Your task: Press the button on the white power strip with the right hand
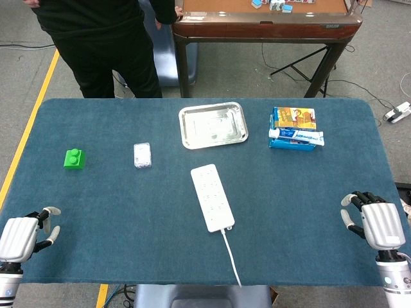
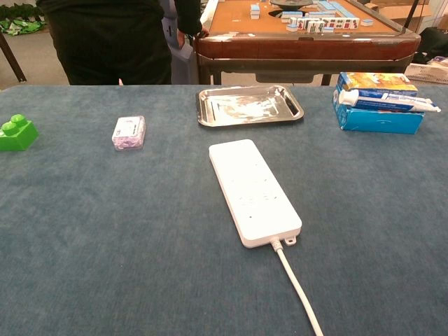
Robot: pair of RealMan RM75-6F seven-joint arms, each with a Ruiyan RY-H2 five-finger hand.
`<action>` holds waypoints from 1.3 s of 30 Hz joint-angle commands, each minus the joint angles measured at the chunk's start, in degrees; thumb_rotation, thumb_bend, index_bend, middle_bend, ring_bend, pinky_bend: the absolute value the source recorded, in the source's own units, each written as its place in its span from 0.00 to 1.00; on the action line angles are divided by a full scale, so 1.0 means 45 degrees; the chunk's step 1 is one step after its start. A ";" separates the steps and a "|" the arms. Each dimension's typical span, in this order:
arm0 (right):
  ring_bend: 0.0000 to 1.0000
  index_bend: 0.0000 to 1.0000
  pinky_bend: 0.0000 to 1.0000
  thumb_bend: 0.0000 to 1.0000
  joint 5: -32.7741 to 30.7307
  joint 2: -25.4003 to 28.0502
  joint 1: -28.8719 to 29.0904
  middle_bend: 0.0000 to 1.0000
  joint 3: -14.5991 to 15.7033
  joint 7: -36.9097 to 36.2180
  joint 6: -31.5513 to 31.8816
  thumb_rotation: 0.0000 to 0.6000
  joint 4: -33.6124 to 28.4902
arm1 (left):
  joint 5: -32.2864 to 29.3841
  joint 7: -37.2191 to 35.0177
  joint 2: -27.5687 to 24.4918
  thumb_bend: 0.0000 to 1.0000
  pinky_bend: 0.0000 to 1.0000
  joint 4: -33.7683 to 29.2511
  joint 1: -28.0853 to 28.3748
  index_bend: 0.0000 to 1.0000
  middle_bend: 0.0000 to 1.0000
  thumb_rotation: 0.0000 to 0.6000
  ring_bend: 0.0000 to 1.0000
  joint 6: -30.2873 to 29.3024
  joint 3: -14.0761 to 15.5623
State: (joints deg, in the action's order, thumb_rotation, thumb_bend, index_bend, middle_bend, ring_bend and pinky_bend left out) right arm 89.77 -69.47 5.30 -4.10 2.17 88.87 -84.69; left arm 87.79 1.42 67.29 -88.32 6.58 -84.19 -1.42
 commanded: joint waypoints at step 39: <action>1.00 0.47 1.00 1.00 0.0591 -0.2288 0.5498 1.00 -0.0098 0.8066 -0.8078 1.00 -0.2640 | -0.1357 -0.0139 -0.0343 0.38 0.75 0.0037 -0.0076 0.50 0.52 1.00 0.58 0.0734 -0.0249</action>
State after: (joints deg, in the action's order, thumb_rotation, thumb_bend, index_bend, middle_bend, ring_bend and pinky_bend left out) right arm 93.87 -78.88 29.01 -4.13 36.64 53.91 -95.69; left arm 81.73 0.84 65.78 -88.16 6.22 -80.94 -2.52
